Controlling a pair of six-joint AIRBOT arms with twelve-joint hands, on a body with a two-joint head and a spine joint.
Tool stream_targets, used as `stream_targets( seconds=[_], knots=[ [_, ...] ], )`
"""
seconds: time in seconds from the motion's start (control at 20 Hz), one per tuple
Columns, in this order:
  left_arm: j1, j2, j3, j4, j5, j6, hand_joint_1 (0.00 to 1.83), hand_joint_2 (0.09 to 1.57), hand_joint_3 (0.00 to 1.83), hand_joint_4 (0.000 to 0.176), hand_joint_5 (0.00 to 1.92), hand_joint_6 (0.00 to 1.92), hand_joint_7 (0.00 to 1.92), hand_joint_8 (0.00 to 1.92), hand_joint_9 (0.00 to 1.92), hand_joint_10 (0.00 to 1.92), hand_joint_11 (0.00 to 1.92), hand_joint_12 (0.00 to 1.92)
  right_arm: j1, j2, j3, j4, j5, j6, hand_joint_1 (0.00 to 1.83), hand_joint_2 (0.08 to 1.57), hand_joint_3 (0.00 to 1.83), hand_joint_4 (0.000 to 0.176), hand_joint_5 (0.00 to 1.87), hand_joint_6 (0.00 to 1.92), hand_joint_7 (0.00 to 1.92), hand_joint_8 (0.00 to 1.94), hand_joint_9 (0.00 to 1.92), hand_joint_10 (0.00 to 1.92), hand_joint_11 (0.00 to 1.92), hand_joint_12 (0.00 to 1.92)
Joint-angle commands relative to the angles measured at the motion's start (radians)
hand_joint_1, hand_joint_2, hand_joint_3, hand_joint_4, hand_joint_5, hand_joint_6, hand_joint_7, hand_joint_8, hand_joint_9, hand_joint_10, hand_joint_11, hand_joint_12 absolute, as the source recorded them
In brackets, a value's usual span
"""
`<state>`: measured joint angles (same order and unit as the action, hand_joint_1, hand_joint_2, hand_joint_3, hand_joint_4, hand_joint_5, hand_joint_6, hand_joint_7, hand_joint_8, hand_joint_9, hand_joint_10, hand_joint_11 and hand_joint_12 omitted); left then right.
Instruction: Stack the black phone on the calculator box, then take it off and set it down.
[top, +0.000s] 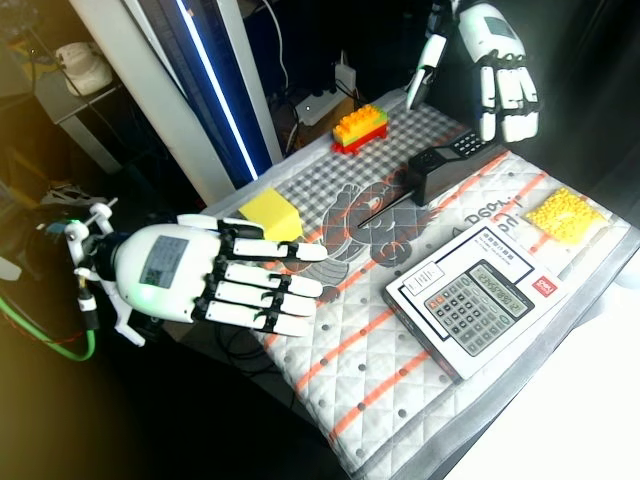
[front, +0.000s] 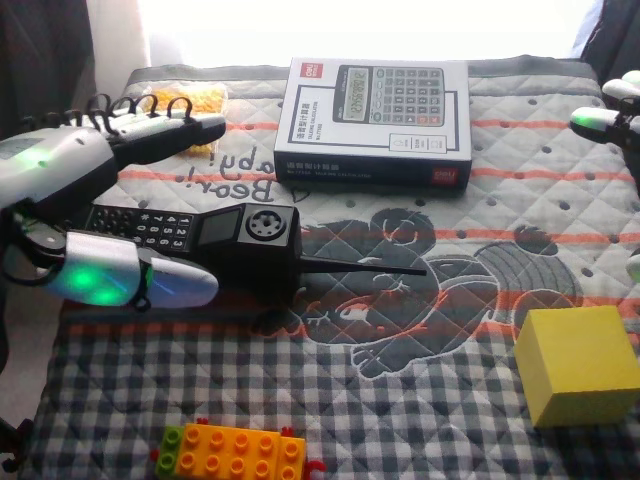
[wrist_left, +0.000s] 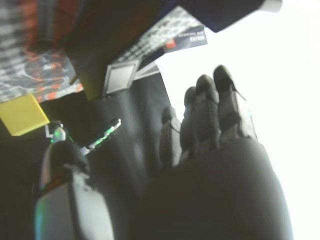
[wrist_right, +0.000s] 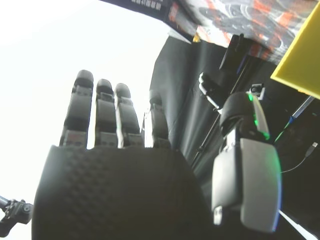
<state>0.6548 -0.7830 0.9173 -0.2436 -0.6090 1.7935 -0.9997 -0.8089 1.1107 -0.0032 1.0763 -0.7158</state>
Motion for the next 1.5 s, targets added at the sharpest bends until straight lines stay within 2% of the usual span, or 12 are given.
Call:
stream_targets(
  seconds=[0.0, 0.15, 0.3, 0.45, 0.6, 0.65, 0.7, 0.9, 0.95, 1.0, 1.1, 1.45],
  knots=[
    [-0.021, -0.004, 0.015, 0.003, -0.072, -0.003, 0.73, 0.77, 0.00, 0.176, 0.06, 0.00, 0.07, 0.00, 0.06, 0.00, 0.02, 0.01, 0.009, 0.000, 0.000, 0.029, 0.119, 0.003, 0.31, 1.08, 0.00, 0.176, 0.04, 0.00, 0.01, 0.00, 0.03, 0.01, 0.11, 0.02],
    [-0.063, -0.041, 0.068, 0.006, 0.030, -0.002, 0.70, 0.78, 0.00, 0.168, 0.13, 0.00, 0.12, 0.02, 0.12, 0.00, 0.02, 0.29, 0.007, -0.001, 0.000, 0.029, 0.119, 0.003, 0.35, 1.10, 0.00, 0.176, 0.03, 0.00, 0.03, 0.01, 0.02, 0.00, 0.06, 0.00],
    [-0.096, -0.081, 0.128, 0.008, 0.157, -0.002, 0.63, 0.84, 0.01, 0.097, 0.26, 0.01, 0.24, 0.01, 0.20, 0.01, 0.00, 0.55, 0.007, -0.003, 0.000, 0.028, 0.119, 0.003, 0.43, 1.14, 0.01, 0.176, 0.02, 0.00, 0.03, 0.00, 0.03, 0.01, 0.09, 0.02],
    [-0.097, -0.096, 0.155, 0.004, 0.207, 0.001, 0.68, 0.86, 0.00, 0.119, 0.28, 0.00, 0.27, 0.00, 0.22, 0.00, 0.00, 0.53, 0.007, -0.005, 0.000, 0.025, 0.119, 0.003, 0.41, 1.15, 0.01, 0.176, 0.01, 0.00, 0.03, 0.00, 0.04, 0.00, 0.11, 0.02],
    [-0.109, -0.102, 0.155, -0.020, 0.245, 0.084, 0.68, 0.89, 0.00, 0.096, 0.39, 0.02, 0.37, 0.01, 0.31, 0.02, 0.00, 0.69, 0.007, -0.005, 0.000, 0.023, 0.119, 0.003, 0.37, 1.16, 0.01, 0.176, 0.00, 0.00, 0.00, 0.00, 0.01, 0.00, 0.08, 0.01],
    [-0.113, -0.107, 0.153, -0.031, 0.258, 0.130, 0.68, 0.91, 0.01, 0.067, 0.43, 0.02, 0.40, 0.01, 0.34, 0.02, 0.00, 0.77, 0.007, -0.005, 0.000, 0.022, 0.119, 0.003, 0.39, 1.16, 0.01, 0.176, 0.00, 0.00, 0.01, 0.00, 0.00, 0.00, 0.08, 0.01],
    [-0.113, -0.112, 0.152, -0.032, 0.266, 0.144, 0.63, 0.94, 0.01, 0.084, 0.44, 0.02, 0.42, 0.02, 0.36, 0.02, 0.00, 0.79, 0.006, -0.006, 0.001, 0.021, 0.119, 0.003, 0.37, 1.17, 0.01, 0.176, 0.00, 0.00, 0.01, 0.00, 0.02, 0.01, 0.11, 0.03],
    [-0.110, -0.120, 0.156, -0.053, 0.258, 0.145, 0.68, 1.12, 0.01, 0.000, 0.57, 0.02, 0.63, 0.02, 0.57, 0.04, 0.03, 0.93, 0.006, -0.009, 0.001, 0.020, 0.119, 0.003, 0.34, 1.19, 0.01, 0.176, 0.00, 0.00, 0.04, 0.01, 0.03, 0.01, 0.08, 0.01],
    [-0.109, -0.120, 0.155, -0.062, 0.249, 0.145, 0.95, 1.17, 0.00, 0.000, 0.65, 0.02, 0.73, 0.02, 0.66, 0.06, 0.05, 0.97, 0.005, -0.009, 0.001, 0.020, 0.119, 0.003, 0.33, 1.19, 0.01, 0.176, 0.00, 0.00, 0.05, 0.01, 0.03, 0.00, 0.06, 0.00],
    [-0.109, -0.120, 0.155, -0.070, 0.241, 0.142, 1.27, 1.19, 0.00, 0.000, 0.74, 0.97, 0.93, 0.87, 0.71, 1.11, 0.10, 1.13, 0.004, -0.009, 0.001, 0.019, 0.119, 0.003, 0.33, 1.19, 0.00, 0.176, 0.00, 0.00, 0.05, 0.01, 0.03, 0.00, 0.08, 0.01],
    [-0.108, -0.118, 0.155, -0.070, 0.202, 0.109, 1.34, 1.20, 0.00, 0.000, 0.72, 1.36, 0.90, 1.15, 0.68, 1.39, 0.22, 1.28, 0.003, -0.010, 0.001, 0.019, 0.119, 0.003, 0.36, 1.18, 0.00, 0.176, 0.00, 0.00, 0.03, 0.00, 0.04, 0.00, 0.10, 0.02],
    [-0.105, -0.088, 0.158, -0.008, 0.055, -0.134, 1.38, 1.11, 0.00, 0.000, 0.89, 0.99, 1.07, 0.86, 0.93, 1.25, 0.63, 1.43, 0.002, -0.014, 0.001, 0.020, 0.119, 0.003, 0.31, 1.19, 0.00, 0.176, 0.00, 0.00, 0.06, 0.01, 0.06, 0.01, 0.09, 0.01]
  ],
)
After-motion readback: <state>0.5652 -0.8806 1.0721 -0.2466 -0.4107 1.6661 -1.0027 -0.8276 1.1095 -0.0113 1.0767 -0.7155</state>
